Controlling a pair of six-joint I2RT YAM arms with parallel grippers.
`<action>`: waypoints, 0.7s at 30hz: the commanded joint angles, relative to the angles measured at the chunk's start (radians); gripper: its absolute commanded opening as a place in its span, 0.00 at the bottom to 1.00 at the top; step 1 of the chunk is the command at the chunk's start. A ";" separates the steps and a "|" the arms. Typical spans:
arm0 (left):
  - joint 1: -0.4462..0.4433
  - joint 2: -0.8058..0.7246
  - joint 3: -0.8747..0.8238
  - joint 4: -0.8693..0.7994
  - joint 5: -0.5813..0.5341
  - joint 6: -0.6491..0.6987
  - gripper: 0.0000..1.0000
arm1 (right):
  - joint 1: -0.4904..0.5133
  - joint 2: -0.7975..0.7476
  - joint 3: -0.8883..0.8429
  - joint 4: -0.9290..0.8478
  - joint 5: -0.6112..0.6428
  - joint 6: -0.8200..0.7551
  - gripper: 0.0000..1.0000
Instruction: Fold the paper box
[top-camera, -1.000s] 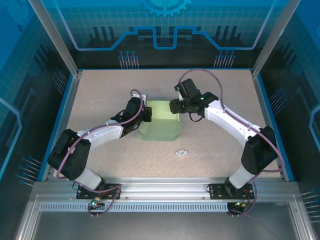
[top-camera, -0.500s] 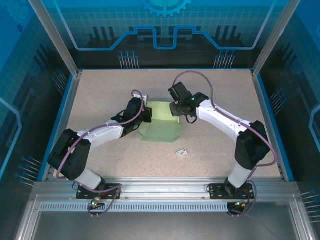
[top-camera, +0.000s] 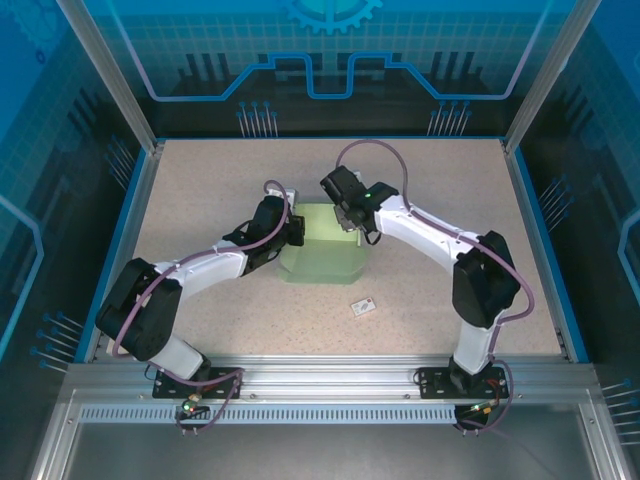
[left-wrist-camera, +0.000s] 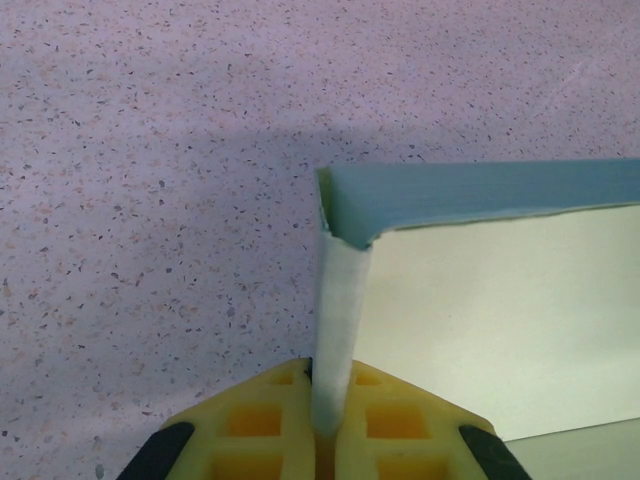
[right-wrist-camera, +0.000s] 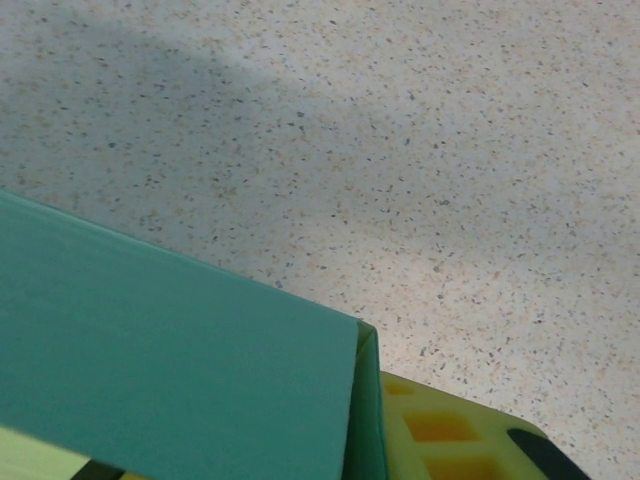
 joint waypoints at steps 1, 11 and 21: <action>-0.006 -0.006 0.025 -0.004 -0.017 0.018 0.02 | 0.012 0.022 0.028 -0.063 0.094 0.016 0.23; -0.006 -0.003 0.020 -0.003 -0.025 0.020 0.02 | 0.024 0.014 0.034 -0.043 0.049 -0.002 0.27; 0.005 0.013 0.036 -0.052 -0.028 0.043 0.02 | 0.022 -0.124 -0.029 0.051 -0.236 -0.046 0.56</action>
